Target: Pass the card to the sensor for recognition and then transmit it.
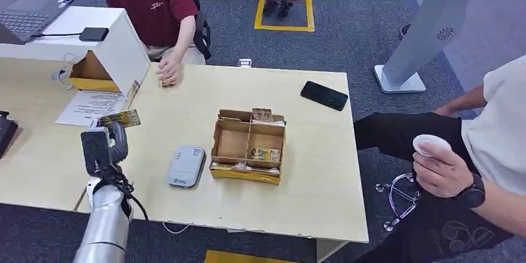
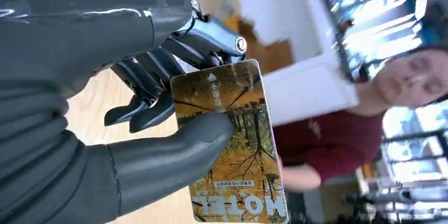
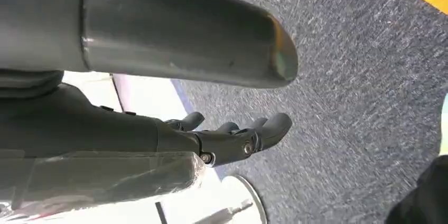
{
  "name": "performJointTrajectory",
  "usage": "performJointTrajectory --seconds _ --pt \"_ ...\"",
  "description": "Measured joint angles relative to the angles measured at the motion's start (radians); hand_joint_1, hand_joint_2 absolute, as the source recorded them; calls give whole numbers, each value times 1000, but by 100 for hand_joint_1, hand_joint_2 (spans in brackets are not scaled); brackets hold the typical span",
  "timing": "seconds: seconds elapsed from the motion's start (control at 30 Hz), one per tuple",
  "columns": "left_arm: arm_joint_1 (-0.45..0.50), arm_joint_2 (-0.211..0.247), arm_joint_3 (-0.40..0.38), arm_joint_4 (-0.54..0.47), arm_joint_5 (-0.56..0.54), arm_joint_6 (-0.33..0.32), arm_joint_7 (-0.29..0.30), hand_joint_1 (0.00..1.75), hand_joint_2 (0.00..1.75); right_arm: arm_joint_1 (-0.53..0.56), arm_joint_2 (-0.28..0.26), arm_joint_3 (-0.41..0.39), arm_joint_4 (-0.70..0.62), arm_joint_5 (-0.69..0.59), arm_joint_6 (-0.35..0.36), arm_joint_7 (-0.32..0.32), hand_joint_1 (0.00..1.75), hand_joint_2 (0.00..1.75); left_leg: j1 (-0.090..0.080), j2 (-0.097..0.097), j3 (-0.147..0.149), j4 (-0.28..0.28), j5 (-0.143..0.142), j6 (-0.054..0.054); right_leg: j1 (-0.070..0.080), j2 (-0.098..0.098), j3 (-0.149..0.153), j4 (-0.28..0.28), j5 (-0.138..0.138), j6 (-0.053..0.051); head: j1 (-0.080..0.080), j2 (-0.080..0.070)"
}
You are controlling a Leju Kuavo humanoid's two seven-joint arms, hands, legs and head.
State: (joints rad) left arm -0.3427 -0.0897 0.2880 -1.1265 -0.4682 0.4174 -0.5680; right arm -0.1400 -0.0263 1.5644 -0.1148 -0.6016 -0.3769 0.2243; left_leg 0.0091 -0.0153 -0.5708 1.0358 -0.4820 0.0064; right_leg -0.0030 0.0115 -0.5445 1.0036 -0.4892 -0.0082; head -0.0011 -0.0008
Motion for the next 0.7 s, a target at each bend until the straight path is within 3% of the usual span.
performJointTrajectory --seconds 0.13,0.23,0.33,0.37,0.5,0.7 --pt "-37 10 0 5 -162 171 -26 175 175 -4 0 0 0 28 9 0 0 0 0 0 0 0 0 0 0 0 0 0 1 -1 0 0" --pt "-55 13 0 7 -312 261 -30 175 175 -7 0 0 0 44 15 3 0 0 0 0 0 0 1 0 0 0 0 0 1 -1 0 0" --pt "-70 -11 61 -27 -623 275 -88 175 175 -9 0 0 0 64 16 6 0 0 0 0 -1 0 1 0 0 0 0 0 1 -1 0 0" --pt "-77 -25 87 -35 -666 276 -105 175 175 -10 0 0 0 68 16 6 0 0 0 0 0 0 1 0 0 1 -1 0 1 -1 0 0" --pt "-82 -64 164 -113 -803 276 -126 175 175 -11 0 0 0 69 16 3 0 0 0 2 -1 0 1 0 0 3 -2 0 2 -1 0 0" --pt "-83 -95 199 -197 -877 278 -127 175 175 -13 0 0 0 76 16 3 0 0 0 1 -1 0 1 0 0 2 -2 0 2 -1 0 0"
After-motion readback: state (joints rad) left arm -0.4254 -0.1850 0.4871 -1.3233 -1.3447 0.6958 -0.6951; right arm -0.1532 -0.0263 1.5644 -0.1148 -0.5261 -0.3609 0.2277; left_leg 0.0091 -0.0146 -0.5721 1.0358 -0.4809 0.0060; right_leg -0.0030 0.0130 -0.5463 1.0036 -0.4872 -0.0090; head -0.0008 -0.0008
